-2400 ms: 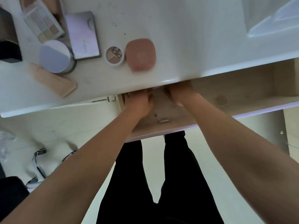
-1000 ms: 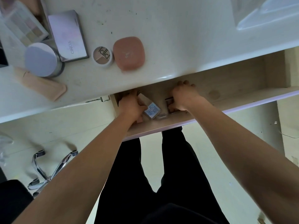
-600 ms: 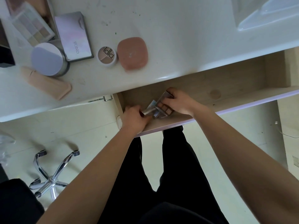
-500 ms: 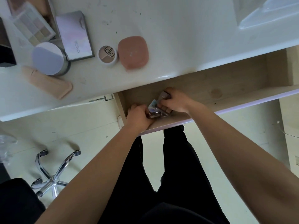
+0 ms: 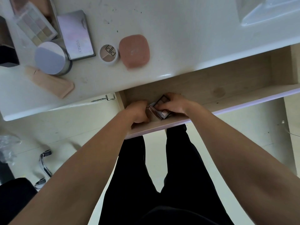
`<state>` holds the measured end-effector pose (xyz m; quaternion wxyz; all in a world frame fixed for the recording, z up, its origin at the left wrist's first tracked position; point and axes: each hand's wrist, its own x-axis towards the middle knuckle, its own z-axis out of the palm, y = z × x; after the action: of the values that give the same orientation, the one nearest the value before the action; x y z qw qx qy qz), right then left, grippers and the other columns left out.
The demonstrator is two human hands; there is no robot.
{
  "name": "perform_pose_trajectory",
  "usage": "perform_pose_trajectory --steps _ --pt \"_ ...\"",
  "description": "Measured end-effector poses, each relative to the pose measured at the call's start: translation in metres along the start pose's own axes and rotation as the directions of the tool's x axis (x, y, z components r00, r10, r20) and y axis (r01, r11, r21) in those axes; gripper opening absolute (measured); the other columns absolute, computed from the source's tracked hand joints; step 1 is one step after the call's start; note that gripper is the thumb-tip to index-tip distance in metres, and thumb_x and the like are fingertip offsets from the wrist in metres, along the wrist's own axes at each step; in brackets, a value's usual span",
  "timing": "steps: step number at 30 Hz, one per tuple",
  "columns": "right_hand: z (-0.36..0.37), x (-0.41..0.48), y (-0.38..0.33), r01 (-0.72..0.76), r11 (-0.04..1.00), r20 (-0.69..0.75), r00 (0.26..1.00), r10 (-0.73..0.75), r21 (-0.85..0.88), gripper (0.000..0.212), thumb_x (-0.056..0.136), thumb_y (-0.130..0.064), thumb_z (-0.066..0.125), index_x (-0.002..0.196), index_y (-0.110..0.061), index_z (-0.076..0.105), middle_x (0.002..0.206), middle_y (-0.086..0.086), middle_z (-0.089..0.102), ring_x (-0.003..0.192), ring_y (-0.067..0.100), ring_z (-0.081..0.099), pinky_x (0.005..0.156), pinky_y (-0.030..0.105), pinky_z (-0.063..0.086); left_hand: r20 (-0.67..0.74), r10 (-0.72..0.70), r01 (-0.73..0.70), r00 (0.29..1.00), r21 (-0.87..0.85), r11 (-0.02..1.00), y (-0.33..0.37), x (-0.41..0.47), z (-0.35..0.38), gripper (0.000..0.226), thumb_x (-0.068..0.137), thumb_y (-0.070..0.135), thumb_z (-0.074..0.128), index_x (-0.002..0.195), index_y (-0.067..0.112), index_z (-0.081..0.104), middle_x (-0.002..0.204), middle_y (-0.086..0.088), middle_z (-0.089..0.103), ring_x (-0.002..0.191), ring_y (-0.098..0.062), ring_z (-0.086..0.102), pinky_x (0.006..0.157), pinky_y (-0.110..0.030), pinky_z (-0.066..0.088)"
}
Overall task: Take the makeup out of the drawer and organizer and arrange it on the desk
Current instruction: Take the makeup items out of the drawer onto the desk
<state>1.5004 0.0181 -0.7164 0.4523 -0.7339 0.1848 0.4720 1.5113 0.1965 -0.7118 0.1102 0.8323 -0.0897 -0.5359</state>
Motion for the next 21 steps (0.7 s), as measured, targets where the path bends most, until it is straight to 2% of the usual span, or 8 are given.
perform_pose_trajectory --steps 2,6,8,10,13,15,18,21 --pt "0.0 -0.002 -0.004 0.021 1.0 -0.018 1.0 -0.021 -0.016 0.035 0.083 -0.022 0.077 0.114 -0.02 0.061 0.089 -0.012 0.06 0.075 -0.003 0.054 0.05 -0.002 0.037 -0.036 0.056 -0.056 0.998 -0.003 0.998 -0.005 -0.002 0.003 0.032 0.074 0.028 0.077 0.093 0.029 0.05 0.107 -0.004 0.067 0.098 -0.027 0.063 0.07 -0.027 0.042" --pt "-0.002 -0.002 -0.003 0.051 0.999 -0.027 0.998 -0.05 0.013 0.034 0.077 -0.027 0.081 0.105 -0.025 0.063 0.099 -0.004 0.069 0.097 0.018 0.067 0.075 0.021 0.052 -0.189 0.156 -0.168 0.97 -0.052 0.984 -0.009 -0.014 0.008 0.03 0.074 0.032 0.078 0.1 0.031 0.064 0.103 0.001 0.072 0.096 -0.026 0.065 0.071 -0.028 0.044" --pt "-0.003 -0.005 0.0 0.092 0.996 -0.027 0.995 -0.092 0.018 0.027 0.075 -0.031 0.081 0.095 -0.026 0.064 0.097 -0.001 0.073 0.097 0.022 0.069 0.087 0.038 0.056 -0.3 0.195 -0.227 0.934 -0.074 0.971 -0.008 -0.024 0.011 0.034 0.074 0.033 0.08 0.105 0.029 0.066 0.099 -0.001 0.071 0.094 -0.027 0.064 0.071 -0.029 0.043" --pt "-0.003 -0.015 -0.003 0.128 0.988 -0.065 0.99 -0.122 0.088 0.024 0.079 -0.025 0.079 0.097 -0.018 0.065 0.091 0.001 0.073 0.088 0.021 0.07 0.085 0.04 0.059 -0.404 0.195 -0.279 0.894 -0.16 0.947 -0.007 -0.037 0.013 0.027 0.075 0.031 0.08 0.096 0.032 0.063 0.087 0.002 0.063 0.085 -0.024 0.06 0.065 -0.028 0.038" --pt "-0.004 -0.042 -0.012 0.214 0.938 -0.169 0.971 -0.172 0.274 0.017 0.087 -0.006 0.072 0.099 -0.002 0.061 0.085 0.002 0.071 0.071 0.007 0.065 0.068 0.024 0.056 -0.533 0.139 -0.338 0.834 -0.296 0.893 0.0 -0.066 0.007 0.031 0.076 0.032 0.08 0.083 0.038 0.051 0.081 0.01 0.053 0.075 -0.012 0.054 0.061 -0.023 0.036" --pt "-0.007 -0.064 -0.02 0.273 0.889 -0.23 0.953 -0.198 0.368 0.01 0.09 0.001 0.064 0.099 -0.002 0.063 0.087 0.005 0.073 0.07 0.009 0.067 0.068 0.027 0.056 -0.608 0.07 -0.389 0.791 -0.412 0.824 0.006 -0.091 -0.009 0.026 0.074 0.029 0.083 0.085 0.026 0.059 0.084 0.007 0.062 0.077 -0.013 0.059 0.067 -0.025 0.044" --pt "-0.017 -0.091 -0.046 0.33 0.747 -0.242 0.943 -0.23 0.576 0.023 0.092 0.01 0.044 0.104 -0.002 0.06 0.091 0.013 0.073 0.073 0.023 0.072 0.064 0.032 0.058 -0.683 -0.12 -0.477 0.721 -0.614 0.629 0.008 -0.121 -0.053 0.032 0.07 0.022 0.088 0.093 0.009 0.069 0.083 0.01 0.073 0.081 -0.009 0.07 0.074 -0.026 0.056" --pt "-0.026 -0.099 -0.087 0.421 0.66 -0.337 0.905 -0.259 0.623 0.023 0.094 0.004 0.047 0.108 -0.008 0.061 0.095 0.011 0.074 0.083 0.026 0.073 0.072 0.037 0.059 -0.749 -0.29 -0.524 0.596 -0.637 0.565 -0.008 -0.122 -0.111 0.048 0.068 0.033 0.089 0.106 0.014 0.066 0.088 0.017 0.073 0.084 0.0 0.07 0.074 -0.021 0.057"
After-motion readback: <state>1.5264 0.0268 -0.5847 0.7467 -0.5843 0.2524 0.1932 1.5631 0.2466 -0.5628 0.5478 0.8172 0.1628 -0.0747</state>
